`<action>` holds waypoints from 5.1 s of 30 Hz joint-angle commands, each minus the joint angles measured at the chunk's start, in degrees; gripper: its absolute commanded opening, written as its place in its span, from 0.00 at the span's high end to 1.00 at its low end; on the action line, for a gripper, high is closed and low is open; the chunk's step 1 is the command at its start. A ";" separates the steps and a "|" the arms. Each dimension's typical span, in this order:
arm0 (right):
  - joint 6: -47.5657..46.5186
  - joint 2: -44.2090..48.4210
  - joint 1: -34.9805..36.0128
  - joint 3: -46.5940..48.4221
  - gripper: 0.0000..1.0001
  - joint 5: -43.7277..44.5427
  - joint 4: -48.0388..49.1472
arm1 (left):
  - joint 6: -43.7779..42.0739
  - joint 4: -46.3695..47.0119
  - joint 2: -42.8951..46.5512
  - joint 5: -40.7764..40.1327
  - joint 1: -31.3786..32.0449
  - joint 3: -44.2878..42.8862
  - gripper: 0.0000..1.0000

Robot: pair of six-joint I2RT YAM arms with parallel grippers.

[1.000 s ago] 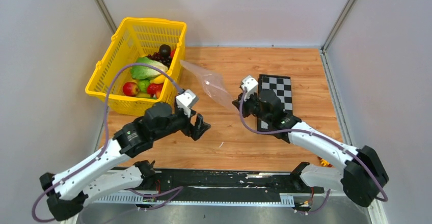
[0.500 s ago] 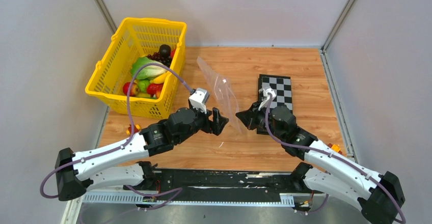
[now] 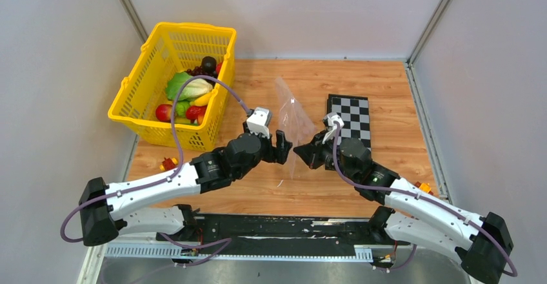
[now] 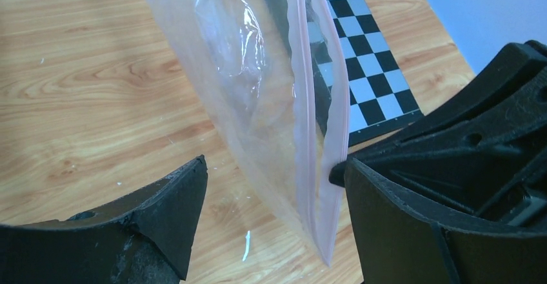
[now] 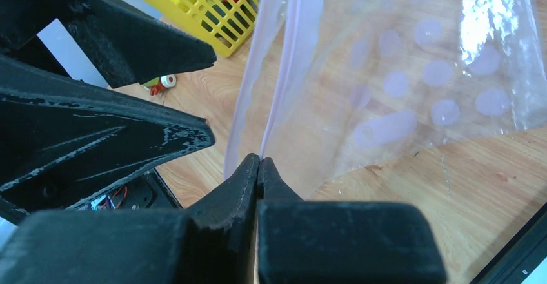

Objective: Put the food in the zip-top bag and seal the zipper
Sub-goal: Zip the zipper food storage bag at the center of the board, then move the bin to the center of the board.

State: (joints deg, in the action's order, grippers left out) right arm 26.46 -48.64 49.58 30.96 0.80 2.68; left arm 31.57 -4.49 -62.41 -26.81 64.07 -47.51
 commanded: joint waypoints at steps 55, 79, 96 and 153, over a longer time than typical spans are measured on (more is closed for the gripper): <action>0.11 -15.59 10.19 28.39 0.53 25.20 -28.91 | -4.48 -5.19 -1.23 -0.67 1.54 -6.28 1.00; 8.86 -3.10 10.30 11.29 1.00 22.67 -5.12 | -4.65 -7.64 2.97 -3.85 1.49 -5.10 1.00; 11.58 -6.88 10.90 33.25 1.00 32.01 -42.52 | -6.55 -19.37 3.86 -12.94 -2.71 -7.73 1.00; 12.12 -6.83 11.98 27.01 1.00 41.65 -33.79 | -24.45 -30.20 -0.88 43.82 -28.39 -13.45 0.12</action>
State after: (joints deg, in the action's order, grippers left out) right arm 38.72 -56.86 61.69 57.89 39.05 -30.09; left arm 6.66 -30.85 -66.06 11.84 33.52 -60.64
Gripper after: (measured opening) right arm 0.015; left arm 0.896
